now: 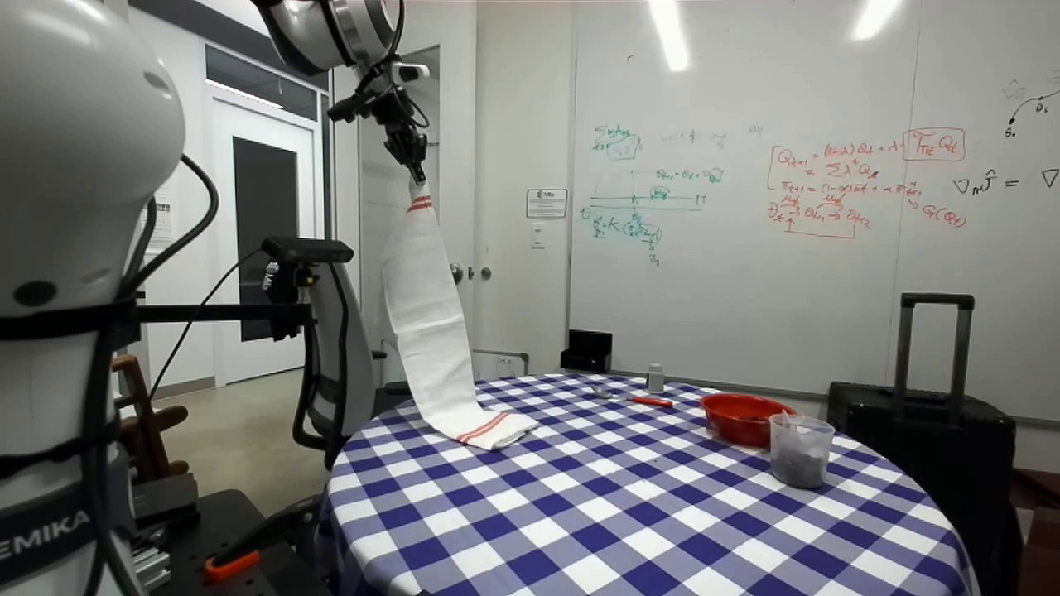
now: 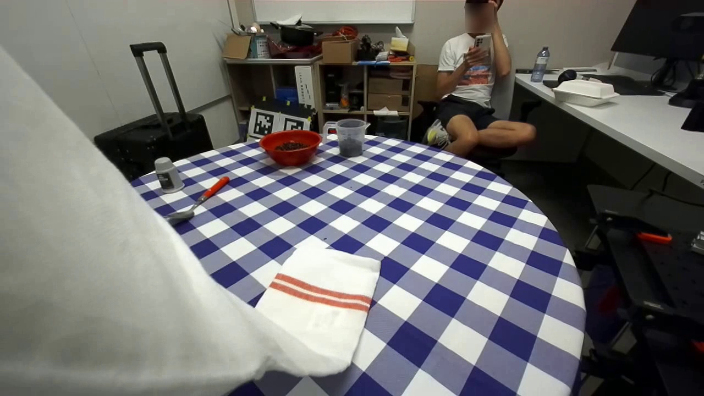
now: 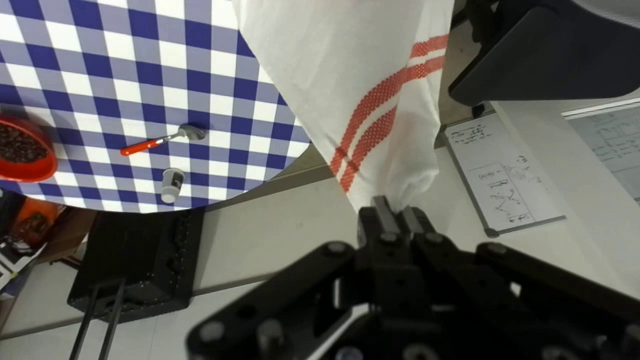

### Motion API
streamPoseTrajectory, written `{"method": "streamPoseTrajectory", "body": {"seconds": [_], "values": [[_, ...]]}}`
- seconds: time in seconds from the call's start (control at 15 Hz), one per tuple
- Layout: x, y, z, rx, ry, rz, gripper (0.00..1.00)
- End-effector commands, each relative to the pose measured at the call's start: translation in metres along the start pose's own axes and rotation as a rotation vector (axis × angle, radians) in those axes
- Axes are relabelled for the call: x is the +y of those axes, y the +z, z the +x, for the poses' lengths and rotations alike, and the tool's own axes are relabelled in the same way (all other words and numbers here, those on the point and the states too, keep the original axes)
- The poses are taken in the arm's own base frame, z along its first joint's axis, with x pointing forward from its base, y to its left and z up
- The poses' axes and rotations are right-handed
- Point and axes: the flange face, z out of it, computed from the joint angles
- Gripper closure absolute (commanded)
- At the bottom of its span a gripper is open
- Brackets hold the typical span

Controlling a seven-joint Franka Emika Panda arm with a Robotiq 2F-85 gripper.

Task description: Unfold the dish cloth on the table

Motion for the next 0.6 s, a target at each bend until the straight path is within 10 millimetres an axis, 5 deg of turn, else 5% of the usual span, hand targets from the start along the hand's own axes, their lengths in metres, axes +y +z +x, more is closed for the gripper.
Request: {"method": "streamPoseTrajectory", "body": {"seconds": [0.0,0.13,0.53], "values": [[0.034,0.018,0.042,0.051,0.047,-0.088,0.99],[0.074,0.026,0.064,0.068,0.090,-0.144,0.99],[0.238,0.034,0.103,0.096,0.343,-0.290,0.99]]}}
